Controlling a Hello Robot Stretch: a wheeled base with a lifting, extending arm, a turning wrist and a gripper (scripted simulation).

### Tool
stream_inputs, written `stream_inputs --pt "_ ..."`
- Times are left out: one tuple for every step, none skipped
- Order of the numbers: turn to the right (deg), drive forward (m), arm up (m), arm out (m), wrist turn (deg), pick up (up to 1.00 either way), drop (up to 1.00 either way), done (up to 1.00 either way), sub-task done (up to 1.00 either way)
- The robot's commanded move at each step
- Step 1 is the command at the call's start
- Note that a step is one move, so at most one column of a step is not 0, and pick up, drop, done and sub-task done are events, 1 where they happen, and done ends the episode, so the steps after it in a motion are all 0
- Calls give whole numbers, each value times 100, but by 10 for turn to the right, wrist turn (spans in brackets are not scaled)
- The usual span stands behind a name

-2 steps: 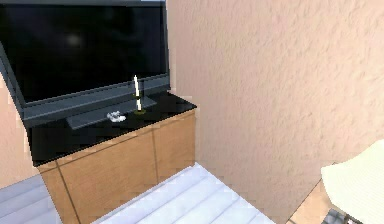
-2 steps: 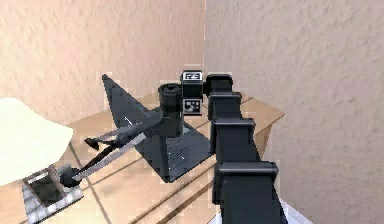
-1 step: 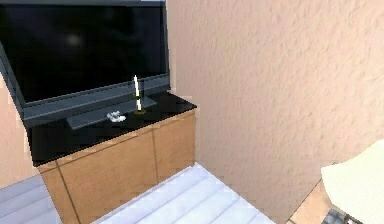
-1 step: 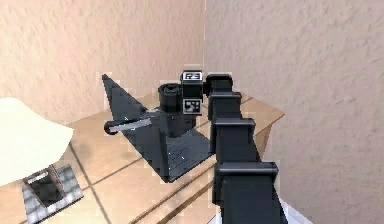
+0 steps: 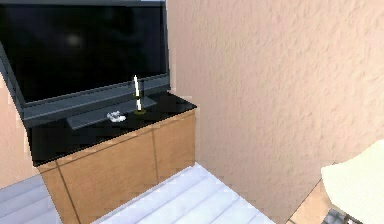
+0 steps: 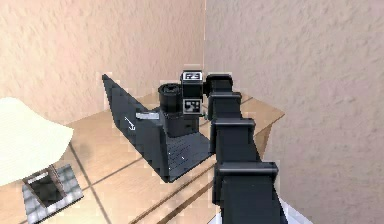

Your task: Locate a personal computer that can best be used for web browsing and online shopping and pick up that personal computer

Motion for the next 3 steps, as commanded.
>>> stream_inputs --pt "0 0 0 0 0 100 0 0 0" --pt "0 0 2 0 0 0 0 0 0" --pt "0 0 0 0 0 0 0 100 0"
